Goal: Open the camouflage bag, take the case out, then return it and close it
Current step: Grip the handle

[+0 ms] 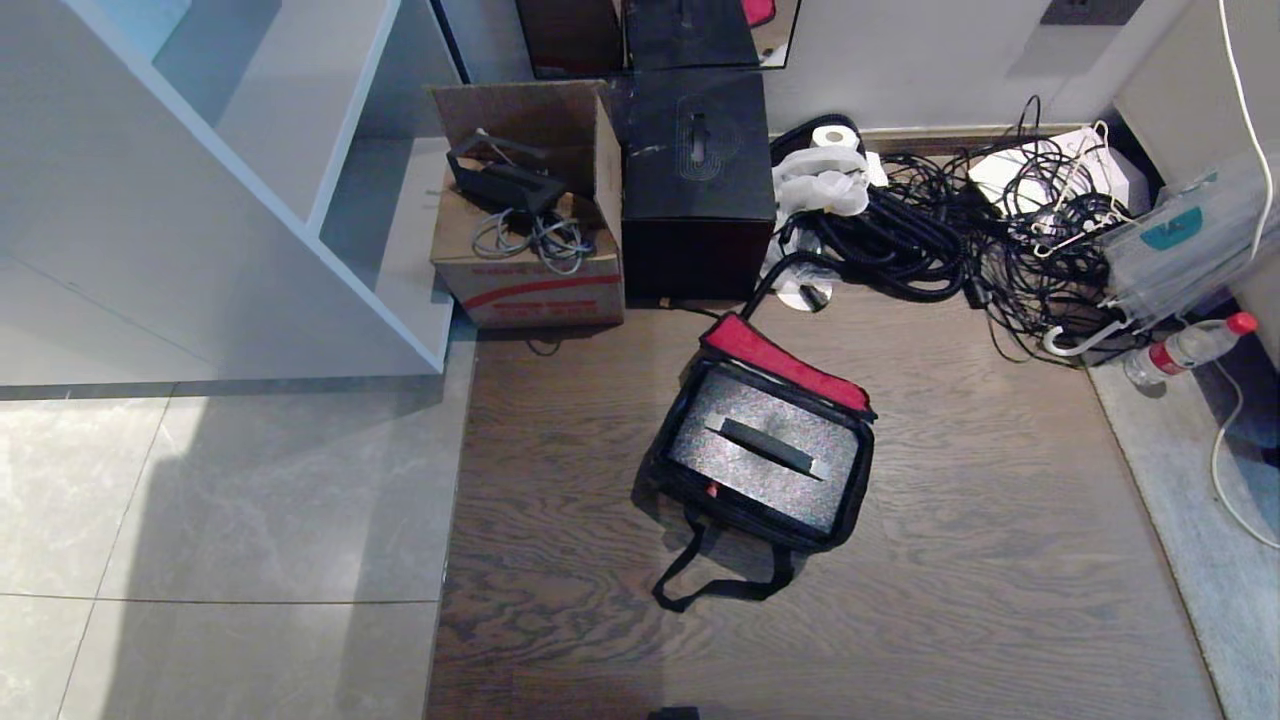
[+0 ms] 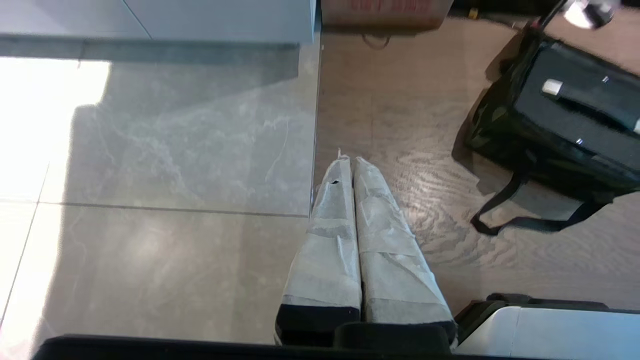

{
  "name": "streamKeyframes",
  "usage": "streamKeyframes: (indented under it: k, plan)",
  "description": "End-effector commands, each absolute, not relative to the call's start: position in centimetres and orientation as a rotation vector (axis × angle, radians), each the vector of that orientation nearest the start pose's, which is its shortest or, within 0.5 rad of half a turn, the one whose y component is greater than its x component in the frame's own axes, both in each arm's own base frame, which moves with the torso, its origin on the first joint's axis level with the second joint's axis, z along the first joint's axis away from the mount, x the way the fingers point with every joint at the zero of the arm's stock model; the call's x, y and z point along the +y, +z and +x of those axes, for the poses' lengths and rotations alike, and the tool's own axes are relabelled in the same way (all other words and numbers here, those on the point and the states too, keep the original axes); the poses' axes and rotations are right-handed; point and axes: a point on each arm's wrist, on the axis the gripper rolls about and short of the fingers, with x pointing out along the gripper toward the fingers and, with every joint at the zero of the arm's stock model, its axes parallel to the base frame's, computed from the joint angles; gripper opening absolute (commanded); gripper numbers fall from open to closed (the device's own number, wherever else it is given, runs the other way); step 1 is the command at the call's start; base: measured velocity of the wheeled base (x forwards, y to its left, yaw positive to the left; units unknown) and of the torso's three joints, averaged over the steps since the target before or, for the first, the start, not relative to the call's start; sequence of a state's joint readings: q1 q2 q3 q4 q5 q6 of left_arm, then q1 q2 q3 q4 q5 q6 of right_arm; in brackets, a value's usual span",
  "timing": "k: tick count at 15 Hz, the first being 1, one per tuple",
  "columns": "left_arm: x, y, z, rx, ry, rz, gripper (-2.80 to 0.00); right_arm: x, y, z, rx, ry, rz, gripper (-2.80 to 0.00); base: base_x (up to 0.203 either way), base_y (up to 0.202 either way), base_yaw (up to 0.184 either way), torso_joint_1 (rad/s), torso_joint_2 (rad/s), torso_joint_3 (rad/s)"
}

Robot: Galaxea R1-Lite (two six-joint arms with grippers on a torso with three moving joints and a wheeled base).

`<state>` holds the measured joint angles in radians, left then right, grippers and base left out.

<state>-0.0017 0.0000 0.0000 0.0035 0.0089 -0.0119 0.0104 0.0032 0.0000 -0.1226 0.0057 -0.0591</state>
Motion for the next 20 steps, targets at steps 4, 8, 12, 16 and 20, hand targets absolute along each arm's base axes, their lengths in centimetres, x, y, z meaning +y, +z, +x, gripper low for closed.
streamKeyframes:
  k: [4, 8, 12, 16, 20]
  plan:
    - [0.02, 7.52, -2.28, 0.003, 0.008, -0.012, -2.80, -0.01, 7.72, -1.98, -0.079, 0.015, -0.060, -2.80, 0.000, 0.000, 0.000, 0.002, 0.00, 0.149]
    - [0.02, 7.52, -2.28, 0.003, 0.008, -0.012, -2.80, -0.01, 7.72, -1.98, -0.079, 0.015, -0.060, -2.80, 0.000, 0.000, 0.000, 0.000, 0.00, 0.017]
    - [0.02, 7.52, -2.28, 0.003, 0.008, -0.012, -2.80, -0.01, 7.70, -1.98, -0.077, 0.015, -0.060, -2.80, 0.000, 0.000, 0.000, 0.000, 0.00, 0.000]
    - [0.02, 7.52, -2.28, 0.003, 0.008, -0.012, -2.80, -0.01, 7.72, -1.98, -0.079, 0.015, -0.060, -2.80, 0.000, 0.000, 0.000, 0.000, 0.00, 0.000]
    - [0.02, 7.52, -2.28, 0.003, 0.008, -0.012, -2.80, 0.00, 7.72, -1.98, -0.079, 0.016, -0.061, -2.80, 0.000, 0.000, 0.000, 0.000, 0.00, 0.000]
